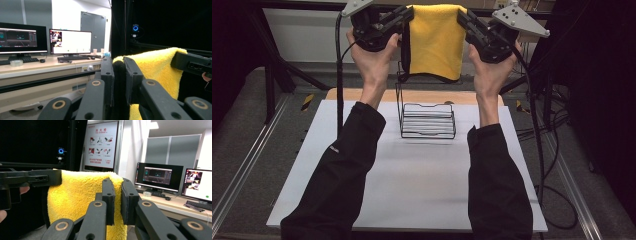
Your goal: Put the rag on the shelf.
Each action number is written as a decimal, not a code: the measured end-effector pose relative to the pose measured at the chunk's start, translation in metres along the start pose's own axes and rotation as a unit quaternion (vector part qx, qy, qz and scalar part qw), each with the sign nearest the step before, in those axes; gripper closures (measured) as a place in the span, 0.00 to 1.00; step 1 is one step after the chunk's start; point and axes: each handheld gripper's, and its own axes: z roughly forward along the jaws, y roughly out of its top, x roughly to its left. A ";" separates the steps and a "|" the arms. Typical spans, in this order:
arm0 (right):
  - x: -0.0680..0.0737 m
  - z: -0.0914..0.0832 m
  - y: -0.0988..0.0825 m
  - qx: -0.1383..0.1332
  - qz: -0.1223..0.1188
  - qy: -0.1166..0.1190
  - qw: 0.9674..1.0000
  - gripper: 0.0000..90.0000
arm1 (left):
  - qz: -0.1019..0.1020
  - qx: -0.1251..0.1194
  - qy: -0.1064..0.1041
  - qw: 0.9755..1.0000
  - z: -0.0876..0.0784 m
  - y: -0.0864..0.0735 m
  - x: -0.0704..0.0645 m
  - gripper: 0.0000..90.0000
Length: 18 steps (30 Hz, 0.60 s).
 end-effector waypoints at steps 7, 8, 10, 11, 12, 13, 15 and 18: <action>-0.007 0.011 -0.006 0.009 -0.007 -0.004 1.000 0.93 | 0.010 0.009 0.009 1.000 0.013 -0.005 0.008 0.88; -0.008 0.013 -0.007 0.012 -0.006 -0.004 1.000 0.93 | 0.011 0.012 0.010 1.000 0.014 -0.007 0.010 0.88; -0.010 0.017 -0.010 0.018 -0.004 -0.004 1.000 0.93 | 0.011 0.016 0.011 1.000 0.016 -0.010 0.012 0.88; -0.010 0.019 -0.012 0.021 -0.005 -0.005 1.000 0.93 | 0.007 0.018 0.012 1.000 0.017 -0.013 0.014 0.88; -0.011 0.021 -0.014 0.024 -0.008 -0.006 1.000 0.93 | 0.003 0.018 0.012 1.000 0.017 -0.015 0.015 0.88; -0.011 0.023 -0.016 0.027 -0.012 -0.005 1.000 0.93 | 0.003 0.019 0.013 1.000 0.018 -0.017 0.017 0.88; -0.013 0.026 -0.020 0.033 -0.013 -0.006 0.999 0.93 | 0.007 0.023 0.013 1.000 0.019 -0.020 0.018 0.88; -0.015 0.030 -0.024 0.041 -0.009 -0.004 0.999 0.93 | 0.008 0.025 0.013 1.000 0.018 -0.026 0.020 0.88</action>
